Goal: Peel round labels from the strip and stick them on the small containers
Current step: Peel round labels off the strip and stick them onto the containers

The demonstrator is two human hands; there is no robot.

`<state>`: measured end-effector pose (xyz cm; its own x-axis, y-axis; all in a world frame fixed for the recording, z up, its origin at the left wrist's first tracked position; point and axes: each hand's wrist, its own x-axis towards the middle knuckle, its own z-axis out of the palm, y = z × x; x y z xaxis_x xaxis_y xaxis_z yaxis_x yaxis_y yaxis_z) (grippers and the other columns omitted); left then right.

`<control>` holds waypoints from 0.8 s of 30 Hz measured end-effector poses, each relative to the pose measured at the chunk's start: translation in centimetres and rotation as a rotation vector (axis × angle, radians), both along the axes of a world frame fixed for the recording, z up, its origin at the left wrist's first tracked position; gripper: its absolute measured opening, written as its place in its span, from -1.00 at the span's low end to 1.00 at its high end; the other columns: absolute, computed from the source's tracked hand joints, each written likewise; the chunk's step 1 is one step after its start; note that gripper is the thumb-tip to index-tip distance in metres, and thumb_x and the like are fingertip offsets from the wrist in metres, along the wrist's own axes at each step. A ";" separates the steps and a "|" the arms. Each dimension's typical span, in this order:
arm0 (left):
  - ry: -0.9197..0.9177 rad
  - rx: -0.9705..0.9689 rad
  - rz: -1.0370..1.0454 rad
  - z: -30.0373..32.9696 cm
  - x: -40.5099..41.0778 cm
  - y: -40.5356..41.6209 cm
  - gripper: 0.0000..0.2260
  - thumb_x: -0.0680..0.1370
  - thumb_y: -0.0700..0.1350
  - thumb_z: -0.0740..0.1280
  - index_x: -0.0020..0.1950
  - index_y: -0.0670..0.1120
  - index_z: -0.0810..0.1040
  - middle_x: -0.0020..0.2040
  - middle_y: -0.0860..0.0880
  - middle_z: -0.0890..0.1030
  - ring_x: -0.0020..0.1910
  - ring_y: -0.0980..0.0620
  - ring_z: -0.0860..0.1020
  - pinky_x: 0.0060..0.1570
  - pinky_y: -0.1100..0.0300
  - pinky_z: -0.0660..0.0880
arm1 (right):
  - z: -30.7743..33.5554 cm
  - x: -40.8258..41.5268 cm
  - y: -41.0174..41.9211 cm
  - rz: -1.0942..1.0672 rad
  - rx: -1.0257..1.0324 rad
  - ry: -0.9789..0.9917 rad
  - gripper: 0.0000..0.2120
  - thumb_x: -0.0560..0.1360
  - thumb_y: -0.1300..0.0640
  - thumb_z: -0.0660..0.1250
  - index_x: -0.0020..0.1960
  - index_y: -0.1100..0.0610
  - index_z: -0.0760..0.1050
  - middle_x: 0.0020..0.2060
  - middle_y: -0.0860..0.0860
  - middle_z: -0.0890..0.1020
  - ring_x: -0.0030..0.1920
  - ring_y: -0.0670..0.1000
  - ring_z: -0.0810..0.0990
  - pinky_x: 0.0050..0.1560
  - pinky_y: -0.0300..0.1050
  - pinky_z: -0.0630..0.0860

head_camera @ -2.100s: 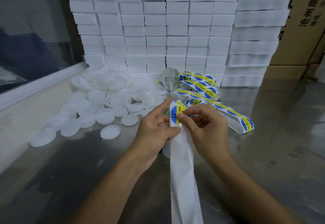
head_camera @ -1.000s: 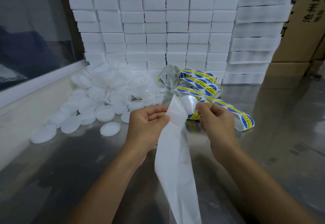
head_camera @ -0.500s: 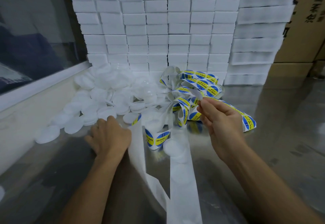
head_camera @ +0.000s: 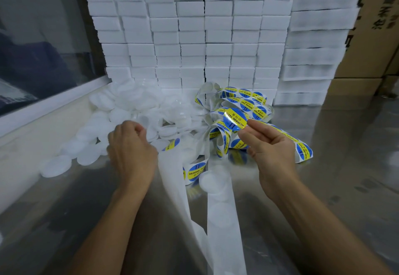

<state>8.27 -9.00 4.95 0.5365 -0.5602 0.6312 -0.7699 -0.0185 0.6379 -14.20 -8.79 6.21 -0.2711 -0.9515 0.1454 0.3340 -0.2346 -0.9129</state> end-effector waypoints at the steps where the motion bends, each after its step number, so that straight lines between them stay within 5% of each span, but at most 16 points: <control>1: 0.110 -0.108 -0.105 0.3 -0.6 0.1 -0.93 0.56 -0.27 0.27 -0.03 -0.11 0.48 -0.07 0.01 0.54 0.01 -0.01 0.49 -0.07 0.19 0.36 | 0.0 0.0 0.0 -0.002 0.000 0.005 -0.76 0.37 0.34 0.51 -0.04 0.07 0.65 -0.24 -0.09 0.73 -0.26 -0.21 0.67 -0.33 -0.42 0.48; 4: 0.407 -0.259 -0.336 1.3 -2.3 0.7 -0.88 0.61 -0.17 0.26 -0.10 0.01 0.43 -0.18 0.14 0.55 -0.21 0.19 0.61 -0.23 0.38 0.44 | -0.1 0.0 -0.1 -0.009 0.006 0.028 -0.80 0.38 0.33 0.51 -0.09 0.06 0.66 -0.26 -0.13 0.72 -0.28 -0.22 0.65 -0.36 -0.40 0.47; 12: 0.966 -0.148 -0.585 2.1 -3.4 1.1 -0.84 0.52 -0.37 0.32 0.02 -0.18 0.58 -0.16 -0.09 0.70 -0.29 0.05 0.69 -0.26 0.28 0.60 | -0.2 0.3 -0.3 0.024 0.011 0.086 -0.97 0.46 0.15 0.46 -0.16 0.05 0.67 -0.28 -0.09 0.69 -0.24 -0.17 0.64 -0.36 -0.32 0.49; 19: 1.170 -0.079 -0.742 2.3 -3.8 1.3 -0.87 0.49 -0.38 0.36 -0.07 -0.19 0.60 -0.25 -0.10 0.70 -0.25 0.00 0.67 -0.18 0.18 0.64 | 0.1 0.2 -0.1 0.071 0.009 0.081 -0.91 0.45 0.15 0.45 -0.23 0.05 0.67 -0.32 -0.06 0.66 -0.35 -0.13 0.56 -0.30 -0.21 0.45; 24: 1.119 -0.119 -0.729 1.9 -3.2 1.0 -0.87 0.46 -0.37 0.41 -0.06 -0.17 0.62 -0.21 -0.10 0.72 -0.21 -0.01 0.69 -0.17 0.19 0.63 | 0.1 0.2 0.0 0.062 0.009 0.070 -0.96 0.47 0.17 0.45 -0.17 0.09 0.65 -0.32 -0.06 0.66 -0.37 -0.12 0.55 -0.29 -0.19 0.44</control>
<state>5.05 -8.01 6.81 0.3971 -0.9103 0.1166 0.3532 0.2689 0.8961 -13.96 -8.79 6.31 -0.2015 -0.9674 0.1532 0.2829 -0.2072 -0.9365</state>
